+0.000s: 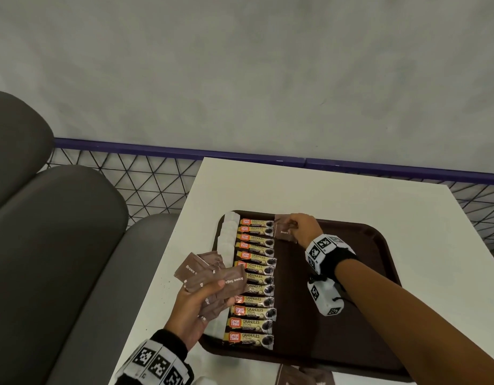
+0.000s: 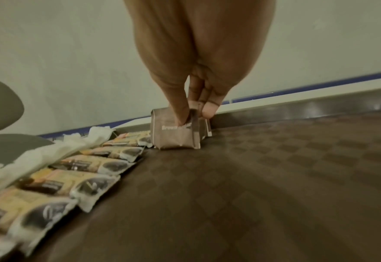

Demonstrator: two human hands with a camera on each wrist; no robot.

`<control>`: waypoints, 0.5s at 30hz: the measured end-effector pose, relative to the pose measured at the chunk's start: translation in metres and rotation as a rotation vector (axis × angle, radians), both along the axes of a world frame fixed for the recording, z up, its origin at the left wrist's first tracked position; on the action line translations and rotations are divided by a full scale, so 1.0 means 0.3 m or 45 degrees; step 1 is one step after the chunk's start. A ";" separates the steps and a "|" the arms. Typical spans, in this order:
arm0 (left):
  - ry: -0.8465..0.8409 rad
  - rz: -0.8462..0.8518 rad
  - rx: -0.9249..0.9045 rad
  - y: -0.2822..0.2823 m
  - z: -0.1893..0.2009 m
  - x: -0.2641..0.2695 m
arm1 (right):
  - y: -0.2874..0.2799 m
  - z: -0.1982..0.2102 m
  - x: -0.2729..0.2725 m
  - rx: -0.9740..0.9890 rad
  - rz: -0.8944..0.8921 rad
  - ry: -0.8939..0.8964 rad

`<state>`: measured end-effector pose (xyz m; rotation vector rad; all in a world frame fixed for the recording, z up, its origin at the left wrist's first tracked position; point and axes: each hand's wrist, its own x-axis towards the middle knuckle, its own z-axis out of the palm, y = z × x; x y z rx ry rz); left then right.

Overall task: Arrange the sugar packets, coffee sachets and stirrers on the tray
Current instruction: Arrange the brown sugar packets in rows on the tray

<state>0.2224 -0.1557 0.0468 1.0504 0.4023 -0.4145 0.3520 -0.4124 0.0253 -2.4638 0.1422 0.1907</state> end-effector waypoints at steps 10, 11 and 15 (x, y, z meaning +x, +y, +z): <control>0.013 -0.020 -0.053 -0.003 0.009 0.005 | 0.013 -0.039 -0.015 -0.738 0.358 -0.244; 0.014 -0.017 -0.065 -0.005 0.011 0.005 | 0.014 -0.034 -0.023 -0.780 0.357 -0.262; 0.035 -0.002 -0.119 -0.019 0.017 0.003 | 0.043 -0.011 -0.079 -0.663 0.248 -0.385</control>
